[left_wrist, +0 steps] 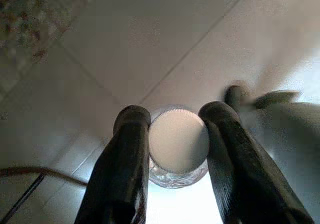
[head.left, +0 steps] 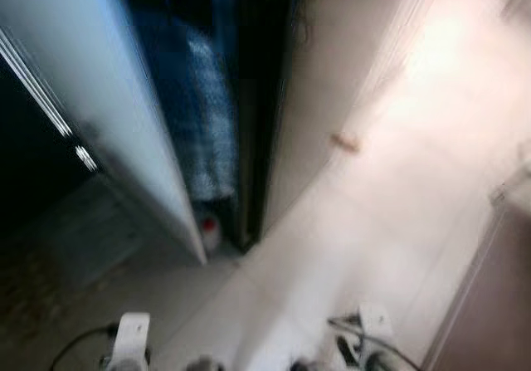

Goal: Restocking fridge

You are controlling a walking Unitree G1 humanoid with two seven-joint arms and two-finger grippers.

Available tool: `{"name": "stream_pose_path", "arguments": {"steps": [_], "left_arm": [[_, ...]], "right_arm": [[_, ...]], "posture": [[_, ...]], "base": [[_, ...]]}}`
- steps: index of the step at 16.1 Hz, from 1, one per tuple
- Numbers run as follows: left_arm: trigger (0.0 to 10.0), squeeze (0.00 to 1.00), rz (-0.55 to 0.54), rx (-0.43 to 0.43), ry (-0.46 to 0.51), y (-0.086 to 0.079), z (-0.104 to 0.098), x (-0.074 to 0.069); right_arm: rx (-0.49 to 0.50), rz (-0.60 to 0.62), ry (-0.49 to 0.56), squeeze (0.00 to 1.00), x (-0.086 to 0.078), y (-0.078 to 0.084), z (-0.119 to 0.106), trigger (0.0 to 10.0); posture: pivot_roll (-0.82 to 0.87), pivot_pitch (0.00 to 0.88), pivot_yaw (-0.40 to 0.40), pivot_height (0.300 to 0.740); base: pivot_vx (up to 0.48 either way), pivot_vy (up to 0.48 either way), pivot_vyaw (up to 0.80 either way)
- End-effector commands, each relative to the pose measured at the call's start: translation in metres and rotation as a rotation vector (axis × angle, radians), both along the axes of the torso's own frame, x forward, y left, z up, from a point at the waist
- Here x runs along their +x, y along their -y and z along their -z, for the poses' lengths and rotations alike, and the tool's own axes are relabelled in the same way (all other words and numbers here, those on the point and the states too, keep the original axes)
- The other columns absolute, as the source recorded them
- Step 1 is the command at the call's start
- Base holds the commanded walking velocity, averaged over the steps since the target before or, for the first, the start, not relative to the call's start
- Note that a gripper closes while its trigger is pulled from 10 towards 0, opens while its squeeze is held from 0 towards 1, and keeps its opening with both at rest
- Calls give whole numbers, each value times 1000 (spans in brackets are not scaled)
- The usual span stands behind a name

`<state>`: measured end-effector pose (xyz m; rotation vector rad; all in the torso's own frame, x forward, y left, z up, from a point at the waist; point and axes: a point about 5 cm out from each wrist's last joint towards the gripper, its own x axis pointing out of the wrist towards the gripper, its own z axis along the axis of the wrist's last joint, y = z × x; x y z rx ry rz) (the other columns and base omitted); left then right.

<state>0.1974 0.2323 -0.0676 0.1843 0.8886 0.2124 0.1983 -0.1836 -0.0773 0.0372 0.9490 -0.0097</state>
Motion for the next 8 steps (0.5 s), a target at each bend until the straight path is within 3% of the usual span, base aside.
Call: {"name": "stream_pose_path", "arguments": {"steps": [1, 8], "left_arm": [[10000, 0, -5, 9, -65, -3, 9, -18], [10000, 0, 1, 9, -69, -3, 9, -18]], "right_arm": [[11, 9, -26, 0, -7, -3, 4, 10000], [11, 9, -28, 0, -7, -3, 4, 10000]], "posture": [[45, 211, -65, 740], [44, 209, -66, 740]], "base": [[0, 296, 0], [0, 297, 0]]}}
